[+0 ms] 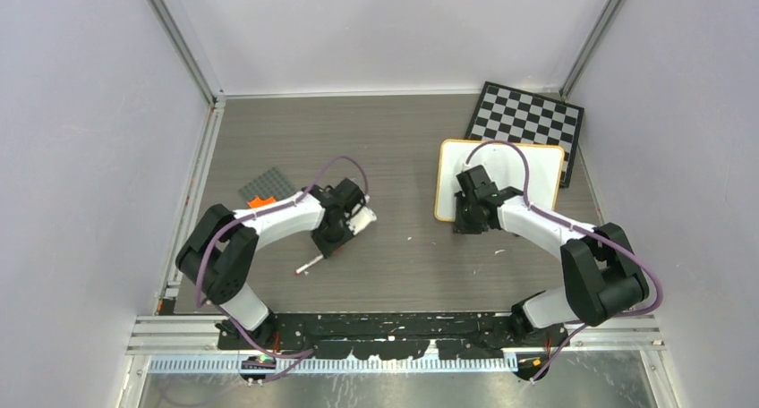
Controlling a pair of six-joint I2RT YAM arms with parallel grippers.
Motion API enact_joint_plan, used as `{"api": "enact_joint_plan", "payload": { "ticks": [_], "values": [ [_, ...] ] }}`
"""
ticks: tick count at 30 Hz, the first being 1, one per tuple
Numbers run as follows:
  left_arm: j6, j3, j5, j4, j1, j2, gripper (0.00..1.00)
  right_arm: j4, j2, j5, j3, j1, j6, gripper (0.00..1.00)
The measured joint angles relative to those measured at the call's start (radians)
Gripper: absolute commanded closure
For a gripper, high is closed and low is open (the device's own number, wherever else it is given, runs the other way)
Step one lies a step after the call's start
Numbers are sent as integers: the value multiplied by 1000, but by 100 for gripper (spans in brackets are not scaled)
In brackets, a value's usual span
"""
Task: Write a sentence on the whiteboard
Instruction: Pick up the whiteboard marker at the center of the board, then move the whiteboard stand to the center of the board.
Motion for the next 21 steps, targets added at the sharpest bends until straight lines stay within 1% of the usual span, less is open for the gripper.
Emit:
{"api": "enact_joint_plan", "payload": {
  "ticks": [5,10,15,18,21],
  "values": [
    [-45,97,35,-21,167,-29,100,9,0,-13,1,102,-19,100],
    [-97,221,100,-38,338,-140,100,23,23,-26,18,218,-40,100],
    [-156,326,135,-39,521,-237,100,59,82,-16,47,348,-56,100],
    [-186,372,151,-46,610,-260,100,82,112,-6,58,427,-67,100],
    [-205,406,157,-53,656,-266,100,89,138,6,80,497,-66,100]
  ]
}}
